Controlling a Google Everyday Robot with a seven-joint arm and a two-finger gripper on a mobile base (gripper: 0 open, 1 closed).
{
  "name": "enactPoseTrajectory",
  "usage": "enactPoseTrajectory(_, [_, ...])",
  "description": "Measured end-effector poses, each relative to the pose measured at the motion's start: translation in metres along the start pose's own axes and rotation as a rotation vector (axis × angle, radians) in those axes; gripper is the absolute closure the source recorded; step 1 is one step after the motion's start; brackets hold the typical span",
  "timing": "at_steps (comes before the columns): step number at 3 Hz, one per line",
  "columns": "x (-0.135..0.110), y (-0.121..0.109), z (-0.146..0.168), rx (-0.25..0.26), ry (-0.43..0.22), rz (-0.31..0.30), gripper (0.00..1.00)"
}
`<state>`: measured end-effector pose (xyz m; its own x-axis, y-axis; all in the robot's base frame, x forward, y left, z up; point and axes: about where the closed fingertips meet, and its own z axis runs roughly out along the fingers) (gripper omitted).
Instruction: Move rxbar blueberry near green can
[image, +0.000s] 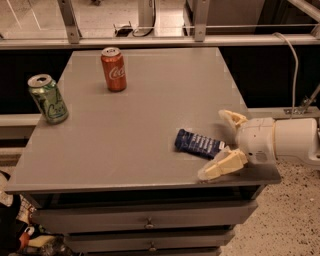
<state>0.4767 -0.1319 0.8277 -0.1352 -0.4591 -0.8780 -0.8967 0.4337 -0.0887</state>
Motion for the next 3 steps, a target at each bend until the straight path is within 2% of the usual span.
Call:
enactPoseTrajectory(1, [0.0045, 0.0041, 0.0050, -0.014, 0.004, 0.003, 0.02])
enactPoseTrajectory(2, [0.0077, 0.0076, 0.0100, -0.021, 0.011, 0.005, 0.24])
enactPoseTrajectory(3, [0.0065, 0.0083, 0.0109, -0.024, 0.011, 0.003, 0.55])
